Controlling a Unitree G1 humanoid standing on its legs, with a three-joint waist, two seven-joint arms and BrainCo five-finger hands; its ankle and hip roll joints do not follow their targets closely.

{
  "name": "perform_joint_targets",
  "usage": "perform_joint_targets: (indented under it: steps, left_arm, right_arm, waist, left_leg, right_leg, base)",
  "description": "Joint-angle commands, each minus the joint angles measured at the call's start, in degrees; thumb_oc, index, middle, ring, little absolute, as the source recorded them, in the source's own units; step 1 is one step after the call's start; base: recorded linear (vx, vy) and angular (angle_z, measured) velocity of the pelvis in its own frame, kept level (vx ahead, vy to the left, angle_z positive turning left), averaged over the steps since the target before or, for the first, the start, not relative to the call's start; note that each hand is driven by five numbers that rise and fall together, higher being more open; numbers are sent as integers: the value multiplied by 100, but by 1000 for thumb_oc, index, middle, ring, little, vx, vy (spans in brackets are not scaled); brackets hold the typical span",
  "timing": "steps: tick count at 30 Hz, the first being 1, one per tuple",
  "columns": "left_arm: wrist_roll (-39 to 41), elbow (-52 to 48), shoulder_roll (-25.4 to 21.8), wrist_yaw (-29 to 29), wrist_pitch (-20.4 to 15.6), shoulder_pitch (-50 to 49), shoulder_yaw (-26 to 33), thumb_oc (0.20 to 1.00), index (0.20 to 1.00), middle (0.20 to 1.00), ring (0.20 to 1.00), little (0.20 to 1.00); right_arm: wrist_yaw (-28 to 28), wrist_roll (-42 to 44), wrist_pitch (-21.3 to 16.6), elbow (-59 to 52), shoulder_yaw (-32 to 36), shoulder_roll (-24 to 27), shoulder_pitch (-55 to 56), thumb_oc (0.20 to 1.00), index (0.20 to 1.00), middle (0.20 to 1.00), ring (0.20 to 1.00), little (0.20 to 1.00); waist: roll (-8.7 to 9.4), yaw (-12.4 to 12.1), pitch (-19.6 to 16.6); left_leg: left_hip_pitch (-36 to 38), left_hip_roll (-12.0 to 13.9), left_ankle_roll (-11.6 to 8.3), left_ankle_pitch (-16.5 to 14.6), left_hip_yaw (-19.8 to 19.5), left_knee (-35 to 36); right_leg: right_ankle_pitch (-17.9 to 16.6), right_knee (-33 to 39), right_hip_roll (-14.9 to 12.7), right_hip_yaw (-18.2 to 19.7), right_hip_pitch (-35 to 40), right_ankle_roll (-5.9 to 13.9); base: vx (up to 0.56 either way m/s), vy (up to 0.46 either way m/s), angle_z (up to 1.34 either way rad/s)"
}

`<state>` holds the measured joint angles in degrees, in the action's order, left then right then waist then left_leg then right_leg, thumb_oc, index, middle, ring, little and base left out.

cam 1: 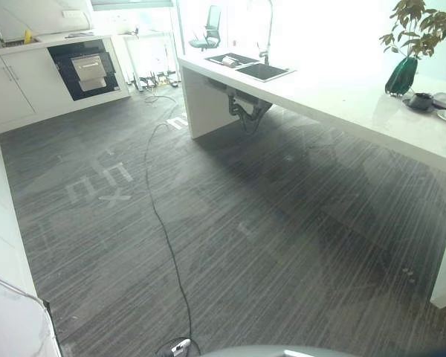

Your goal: Place the dishes in the dishwasher.

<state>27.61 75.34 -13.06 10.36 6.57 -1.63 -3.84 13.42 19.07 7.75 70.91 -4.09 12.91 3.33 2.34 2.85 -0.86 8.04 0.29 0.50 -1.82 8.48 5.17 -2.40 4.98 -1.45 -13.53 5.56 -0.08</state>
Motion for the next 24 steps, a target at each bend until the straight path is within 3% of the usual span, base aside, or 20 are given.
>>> perform_joint_targets:
  steps: [1, 4, 9, 10, 11, 15, 18, 20, 21, 23, 24]
  left_arm:
    - [69, 197, 101, 65, -150, 407, 240, 1000, 1000, 1000, 1000, 1000]
    - [506, -6, 42, 58, -361, 550, 244, 1000, 1000, 1000, 1000, 1000]
    - [1075, -1203, -59, -512, -1231, 673, 304, 1000, 1000, 1000, 1000, 1000]
    - [1075, -1203, -59, -512, -1231, 673, 304, 1000, 1000, 1000, 1000, 1000]
    - [1204, -2074, -118, -888, -1287, 530, 400, 1000, 1000, 1000, 1000, 1000]
    - [1136, -3920, -191, -1063, -1535, 137, 616, 1000, 1000, 1000, 1000, 1000]
    - [966, -5069, -331, -1048, -1745, -168, 637, 1000, 1000, 1000, 1000, 1000]
    - [981, -5324, -406, -1018, -1851, -210, 673, 1000, 1000, 1000, 1000, 1000]
    - [1043, -5561, -503, -1008, -1963, -194, 709, 1000, 1000, 1000, 1000, 1000]
    - [1079, -5679, -543, -972, -2053, -200, 706, 1000, 1000, 1000, 1000, 1000]
    - [1147, -5829, -527, -900, -2088, -248, 737, 1000, 1000, 1000, 1000, 1000]
  right_arm:
    - [80, -71, -316, 164, -130, 147, -436, 1000, 1000, 1000, 1000, 1000]
    - [85, 124, -522, -194, -322, 232, -573, 1000, 1000, 1000, 1000, 1000]
    - [-290, 498, -809, -1939, -604, 472, -639, 1000, 1000, 1000, 1000, 1000]
    - [-290, 498, -809, -1939, -604, 472, -639, 1000, 1000, 1000, 1000, 1000]
    - [-482, 675, -666, -3234, -481, 588, -427, 1000, 1000, 1000, 1000, 1000]
    - [-436, 456, -540, -5171, 35, 498, 127, 1000, 1000, 1000, 1000, 1000]
    - [-241, 362, -669, -5889, 299, 587, 406, 1000, 1000, 1000, 1000, 1000]
    - [-162, 344, -715, -6093, 374, 684, 415, 1000, 1000, 1000, 1000, 1000]
    - [-115, 404, -771, -6312, 451, 811, 389, 1000, 1000, 1000, 1000, 1000]
    - [-93, 420, -836, -6389, 506, 887, 341, 1000, 1000, 1000, 1000, 1000]
    - [-75, 392, -936, -6409, 537, 922, 309, 1000, 1000, 1000, 1000, 1000]
  waist:
    - [-200, 43, 75]
    - [-193, 28, 75]
    - [-160, 21, 128]
    - [-160, 21, 128]
    - [-152, 64, 173]
    - [-149, 153, 270]
    - [-125, 140, 392]
    - [-34, 120, 507]
    - [85, 106, 688]
    - [103, 103, 817]
    - [48, 105, 943]
  left_leg:
    - [-109, 547, -505, -109, 296, -17]
    - [-90, 554, -496, -116, 284, -17]
    - [-110, 576, -497, -76, 283, -17]
    - [-110, 576, -497, -76, 283, -17]
    - [-114, 607, -515, -49, 293, -17]
    - [-100, 653, -520, 26, 326, -17]
    - [-35, 615, -550, 93, 341, -64]
    - [-340, 585, -579, -8, 436, -707]
    - [-978, 623, -659, 142, 507, -1944]
    - [-1366, 654, -703, 266, 475, -2617]
    - [-1530, 859, -785, 523, 547, -2539]
  right_leg:
    - [577, 2, -300, 1, 238, 653]
    - [580, 2, -310, -32, 257, 643]
    - [585, 2, -287, -85, 266, 597]
    - [585, 2, -287, -85, 266, 597]
    - [581, 2, -262, -79, 264, 573]
    - [579, 2, -187, -14, 276, 529]
    - [609, 2, -107, 84, 346, 454]
    - [618, -21, -137, 78, 401, 389]
    - [675, -119, -185, 53, 396, 253]
    - [738, -227, -183, 48, 359, 155]
    - [817, -340, -128, 86, 388, 141]
  base:
    - [30, -17, 2]
    - [24, -17, 2]
    - [5, -52, 10]
    - [11, -103, 15]
    - [15, -94, 10]
    - [40, -124, 7]
    - [79, -140, 6]
    - [74, -169, -3]
    - [38, -157, -2]
    - [95, -67, 43]
    - [199, 29, 39]
